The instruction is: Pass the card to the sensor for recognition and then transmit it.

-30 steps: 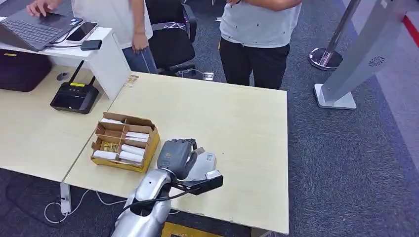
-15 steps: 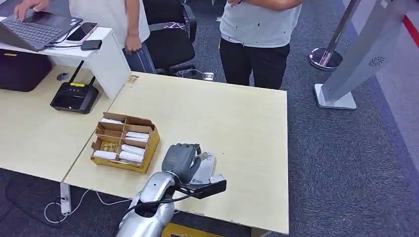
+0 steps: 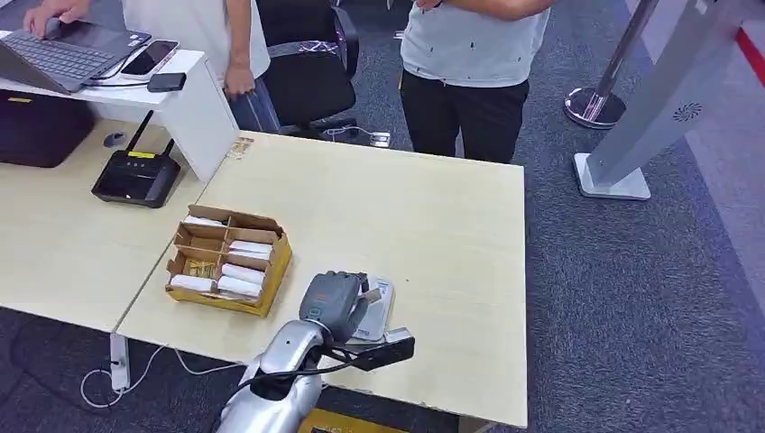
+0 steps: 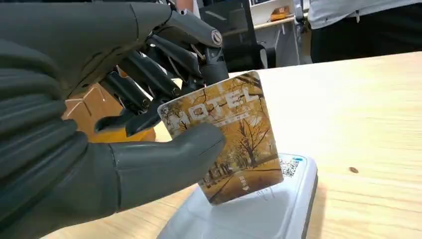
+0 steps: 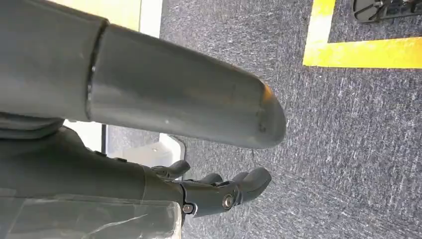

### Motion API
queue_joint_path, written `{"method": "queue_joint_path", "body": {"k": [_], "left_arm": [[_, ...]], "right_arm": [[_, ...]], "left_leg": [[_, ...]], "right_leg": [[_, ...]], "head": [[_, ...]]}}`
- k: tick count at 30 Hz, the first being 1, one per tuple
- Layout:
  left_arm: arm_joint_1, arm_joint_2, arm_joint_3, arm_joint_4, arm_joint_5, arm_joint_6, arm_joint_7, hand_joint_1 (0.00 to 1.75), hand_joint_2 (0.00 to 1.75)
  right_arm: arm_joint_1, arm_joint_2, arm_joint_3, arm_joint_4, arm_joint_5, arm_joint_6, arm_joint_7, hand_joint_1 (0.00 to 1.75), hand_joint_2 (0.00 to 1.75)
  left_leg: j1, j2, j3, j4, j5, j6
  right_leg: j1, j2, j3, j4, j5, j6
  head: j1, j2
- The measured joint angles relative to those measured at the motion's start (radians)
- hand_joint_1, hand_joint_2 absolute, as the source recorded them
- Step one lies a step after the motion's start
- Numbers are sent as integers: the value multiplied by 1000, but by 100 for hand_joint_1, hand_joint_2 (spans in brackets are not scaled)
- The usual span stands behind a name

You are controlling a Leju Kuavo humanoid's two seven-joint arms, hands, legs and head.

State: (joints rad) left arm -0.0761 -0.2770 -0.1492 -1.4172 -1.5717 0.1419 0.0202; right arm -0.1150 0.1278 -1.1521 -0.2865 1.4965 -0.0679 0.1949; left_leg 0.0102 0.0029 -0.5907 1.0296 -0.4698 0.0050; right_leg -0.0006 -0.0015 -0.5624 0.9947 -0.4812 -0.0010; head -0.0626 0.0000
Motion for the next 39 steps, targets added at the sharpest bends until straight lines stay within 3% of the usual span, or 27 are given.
{"method": "queue_joint_path", "body": {"k": [19,23,32,39], "left_arm": [[-2,1,-6,7,0,11,34,175,175],[-9,10,-6,-3,0,18,81,175,175],[-142,152,-6,-148,-1,-21,214,175,175],[-272,280,-5,-172,-1,-61,277,175,175]], "right_arm": [[0,0,0,0,1,0,-2,0,0],[0,0,-1,2,5,0,-5,0,0],[0,-2,-3,4,25,5,-10,0,0],[0,-3,-3,8,42,7,-17,0,0]], "left_leg": [[0,0,1,0,0,0],[0,0,1,0,0,0],[1,0,1,0,2,-1],[1,0,1,0,2,-2]], "right_leg": [[0,0,1,0,0,0],[0,0,1,0,0,0],[1,0,1,1,1,-1],[1,0,1,1,1,-1]], "head": [[0,0],[0,0],[0,0],[0,0]]}}
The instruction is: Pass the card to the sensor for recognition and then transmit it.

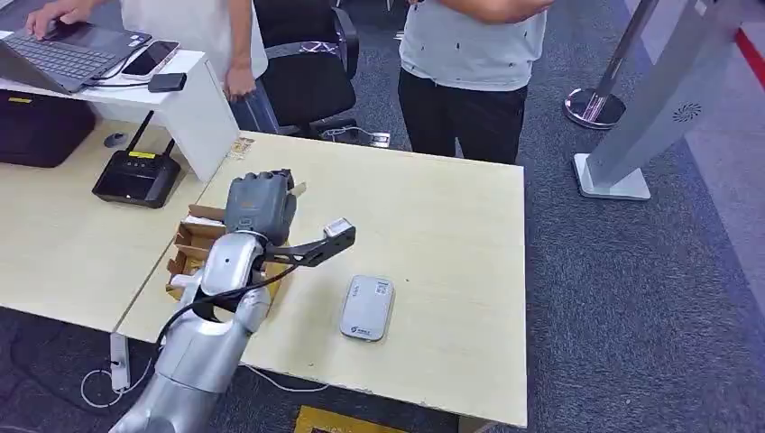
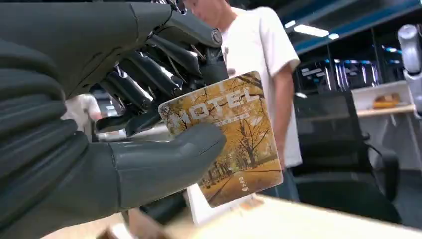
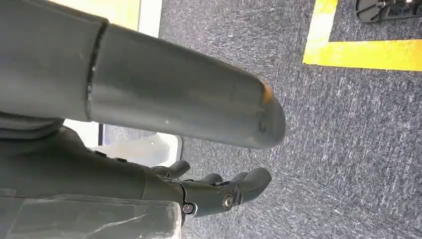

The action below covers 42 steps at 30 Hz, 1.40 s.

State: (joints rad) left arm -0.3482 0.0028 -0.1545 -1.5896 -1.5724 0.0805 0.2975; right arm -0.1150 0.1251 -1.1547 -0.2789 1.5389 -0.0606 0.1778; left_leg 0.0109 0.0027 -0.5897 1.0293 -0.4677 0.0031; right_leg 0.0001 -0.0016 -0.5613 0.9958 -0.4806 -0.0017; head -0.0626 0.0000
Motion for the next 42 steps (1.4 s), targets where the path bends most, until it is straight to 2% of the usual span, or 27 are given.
{"method": "queue_joint_path", "body": {"k": [5,11,20,22,25,31,42], "left_arm": [[-79,84,2,10,0,-20,26,175,175],[-135,141,13,47,0,-47,45,175,175],[-156,151,21,74,0,-51,37,175,175],[-197,170,42,148,0,-48,27,175,175],[-268,173,44,274,0,-63,80,175,175],[-338,168,44,372,0,-59,87,175,175],[-370,146,44,421,0,-51,74,175,175]], "right_arm": [[0,-3,0,2,9,5,-2,0,0],[-2,-6,0,7,17,8,-2,0,0],[-2,-7,0,8,19,9,-2,0,0],[-4,-7,0,9,24,9,-3,0,0],[-11,-8,2,12,32,14,2,0,0],[-18,-10,4,14,32,15,9,0,0],[-19,-13,4,17,31,16,11,0,0]], "left_leg": [[0,0,0,0,0,0],[0,0,0,0,0,0],[0,0,0,0,0,0],[0,0,0,0,0,0],[0,0,0,0,0,0],[0,0,0,0,0,0],[0,0,0,0,0,0]], "right_leg": [[0,0,0,0,0,0],[0,0,0,0,0,0],[0,0,0,0,0,0],[0,0,0,0,0,0],[0,0,0,0,0,0],[0,0,0,0,0,0],[0,0,0,0,0,0]], "head": [[0,0],[0,0],[0,0],[0,0],[0,0],[0,0],[0,0]]}}
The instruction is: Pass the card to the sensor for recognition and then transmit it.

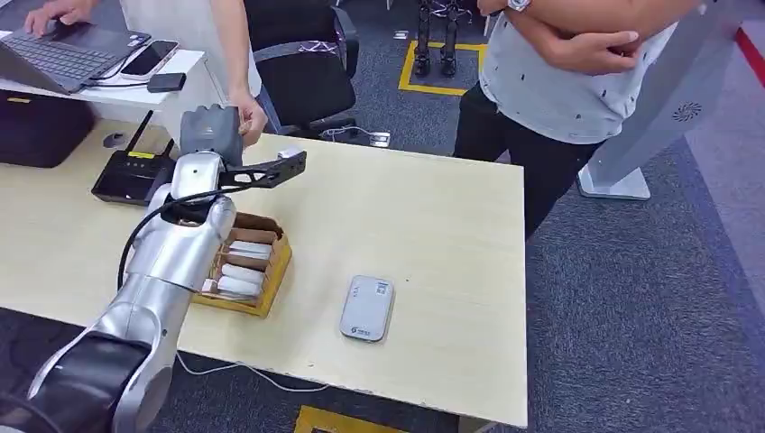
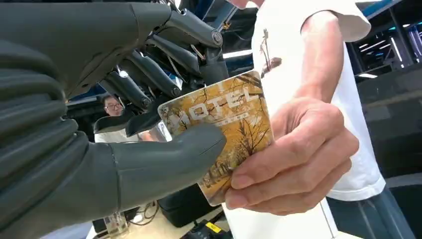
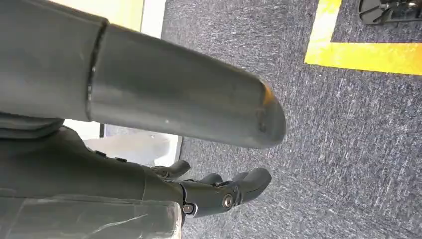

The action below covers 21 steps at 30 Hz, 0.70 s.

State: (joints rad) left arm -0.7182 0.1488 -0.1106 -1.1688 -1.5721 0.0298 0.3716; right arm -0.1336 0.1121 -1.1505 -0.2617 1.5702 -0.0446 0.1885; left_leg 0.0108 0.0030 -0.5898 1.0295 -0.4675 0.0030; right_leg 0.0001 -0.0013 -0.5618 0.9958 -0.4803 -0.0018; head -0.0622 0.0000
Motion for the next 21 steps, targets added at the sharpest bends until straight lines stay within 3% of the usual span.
{"method": "queue_joint_path", "body": {"k": [8,9,10,11,17,21], "left_arm": [[-23,-10,0,19,0,4,-18,175,175],[-24,-12,0,19,0,6,-20,141,175],[-26,-14,0,19,0,6,-28,0,175],[-26,-18,0,19,0,7,-33,0,0],[-26,-27,5,2,0,40,-42,0,0],[-20,-50,28,-38,0,23,-91,0,0]], "right_arm": [[-1,-3,0,2,0,0,-1,0,0],[-2,-3,0,2,0,0,-2,0,0],[-2,-4,0,2,0,0,-2,0,0],[-2,-4,0,2,0,0,-3,0,0],[-4,-5,0,2,0,-2,-10,0,0],[-4,-5,-2,2,-1,-3,-11,0,0]], "left_leg": [[0,0,0,0,0,0],[0,0,0,0,0,0],[0,0,0,0,0,0],[0,0,0,0,0,0],[0,0,0,0,0,0],[0,0,0,0,0,0]], "right_leg": [[0,0,0,0,0,0],[0,0,0,0,0,0],[0,0,0,0,0,0],[0,0,0,0,0,0],[0,0,0,0,0,0],[0,-1,0,0,0,0]], "head": [[0,0],[0,0],[0,0],[0,0],[0,0],[0,0]]}}
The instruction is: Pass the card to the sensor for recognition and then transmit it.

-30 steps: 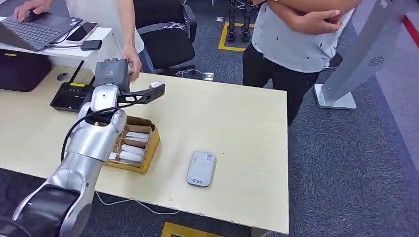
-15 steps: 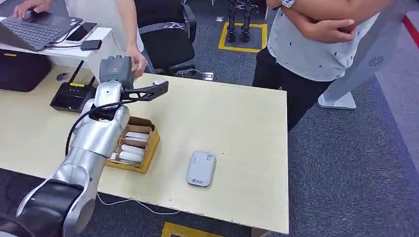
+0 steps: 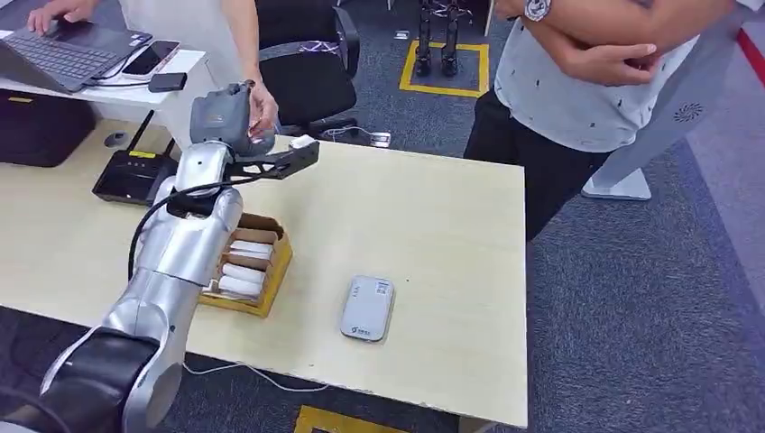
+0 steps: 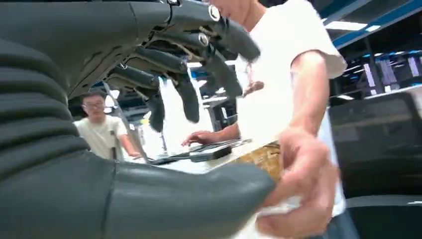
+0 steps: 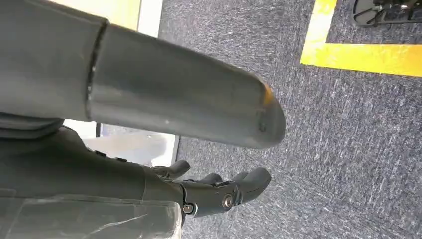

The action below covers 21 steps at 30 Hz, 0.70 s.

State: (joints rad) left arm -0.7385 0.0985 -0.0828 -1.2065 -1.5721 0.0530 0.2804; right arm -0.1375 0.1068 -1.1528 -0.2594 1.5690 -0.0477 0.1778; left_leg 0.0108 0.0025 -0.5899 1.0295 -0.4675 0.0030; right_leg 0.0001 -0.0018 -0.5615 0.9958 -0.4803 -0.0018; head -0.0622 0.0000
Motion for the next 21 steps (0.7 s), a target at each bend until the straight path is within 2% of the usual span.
{"method": "queue_joint_path", "body": {"k": [11,14,15,21], "left_arm": [[3,-24,28,-30,0,-3,-3,0,0],[6,-27,28,-38,0,-18,-21,0,0],[11,-29,28,-45,0,-24,-32,0,175],[90,-78,32,-139,1,-66,-153,0,175]], "right_arm": [[1,-2,-2,0,0,0,0,0,0],[1,-3,-3,0,-3,0,0,0,0],[1,-4,-4,0,-4,0,-1,0,0],[5,-5,-18,0,-21,-2,-4,0,0]], "left_leg": [[0,0,0,0,0,0],[0,0,0,0,0,0],[0,0,0,0,0,0],[0,0,0,0,0,0]], "right_leg": [[0,0,0,0,0,0],[0,0,0,0,0,0],[0,0,0,0,0,0],[0,0,0,0,0,0]], "head": [[0,0],[0,0],[0,0],[0,0]]}}
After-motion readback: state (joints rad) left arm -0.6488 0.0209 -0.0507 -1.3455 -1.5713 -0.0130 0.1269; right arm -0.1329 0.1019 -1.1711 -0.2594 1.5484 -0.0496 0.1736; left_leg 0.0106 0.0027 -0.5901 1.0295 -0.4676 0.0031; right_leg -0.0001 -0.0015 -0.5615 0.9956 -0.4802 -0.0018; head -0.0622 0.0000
